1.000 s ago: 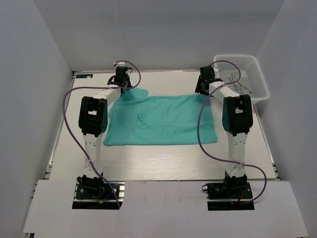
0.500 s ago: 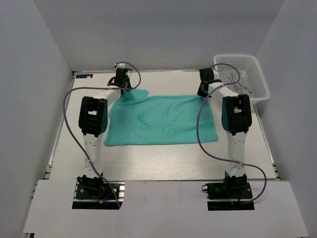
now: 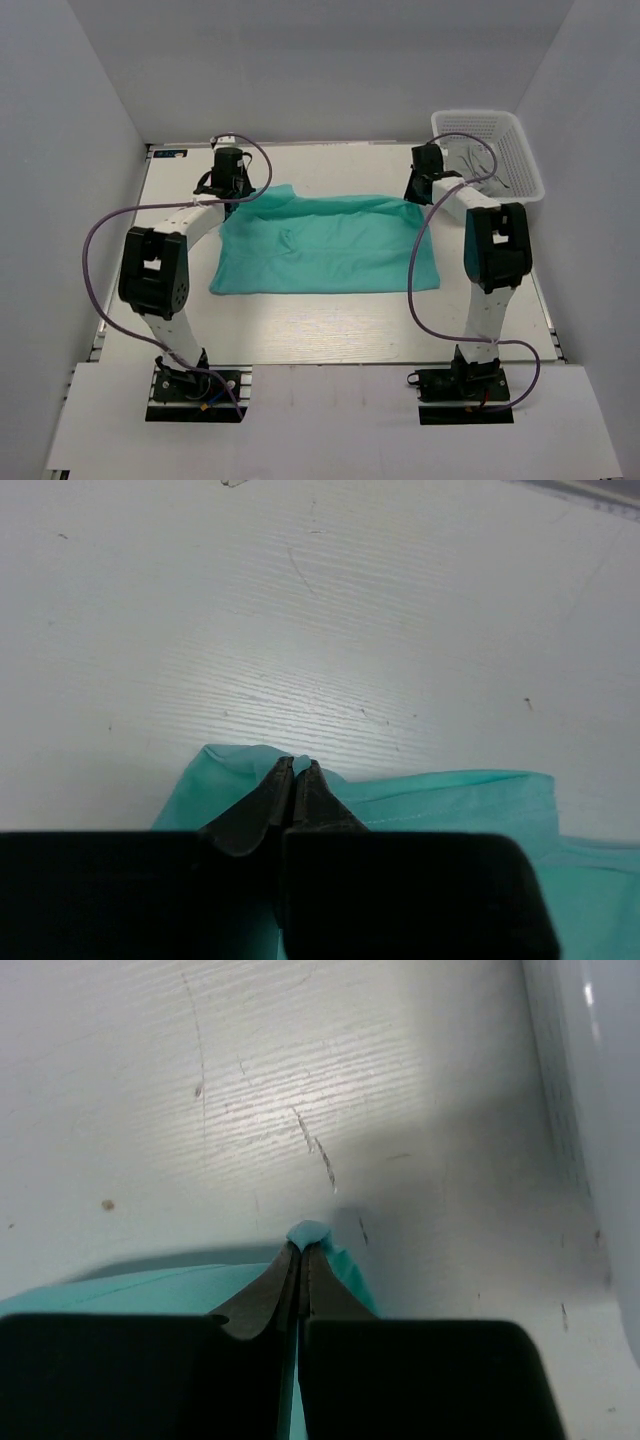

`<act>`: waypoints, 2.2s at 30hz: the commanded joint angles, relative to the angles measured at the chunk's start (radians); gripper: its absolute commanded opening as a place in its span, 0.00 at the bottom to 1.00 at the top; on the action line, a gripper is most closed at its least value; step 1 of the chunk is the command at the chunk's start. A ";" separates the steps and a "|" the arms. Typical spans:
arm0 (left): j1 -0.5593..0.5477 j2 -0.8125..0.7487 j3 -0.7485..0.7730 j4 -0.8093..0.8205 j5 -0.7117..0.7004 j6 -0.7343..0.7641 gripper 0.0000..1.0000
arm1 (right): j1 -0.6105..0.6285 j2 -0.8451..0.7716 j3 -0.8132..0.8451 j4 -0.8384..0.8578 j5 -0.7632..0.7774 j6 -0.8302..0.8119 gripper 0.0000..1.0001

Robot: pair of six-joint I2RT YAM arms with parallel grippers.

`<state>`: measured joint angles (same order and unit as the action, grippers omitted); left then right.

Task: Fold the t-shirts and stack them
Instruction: Grap the side of the flattened tshirt furthest away from the robot with both arms, then fold the other side of the tshirt into a rectangle

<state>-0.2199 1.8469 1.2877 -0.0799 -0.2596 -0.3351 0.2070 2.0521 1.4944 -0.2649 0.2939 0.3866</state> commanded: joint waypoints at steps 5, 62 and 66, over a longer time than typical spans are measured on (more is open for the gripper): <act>-0.004 -0.219 -0.165 -0.026 -0.007 -0.083 0.00 | 0.000 -0.159 -0.124 0.093 -0.047 0.000 0.00; -0.197 -0.201 -0.343 -0.161 0.599 -0.280 1.00 | 0.063 -0.385 -0.517 0.175 -0.195 0.123 0.90; -0.248 -0.291 -0.399 -0.227 0.518 -0.280 1.00 | 0.063 -0.437 -0.557 0.083 -0.033 0.172 0.90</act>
<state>-0.4427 1.6470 0.9230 -0.2638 0.2760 -0.6319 0.2714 1.6852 0.9688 -0.1097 0.1181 0.5076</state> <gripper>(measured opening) 0.994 0.902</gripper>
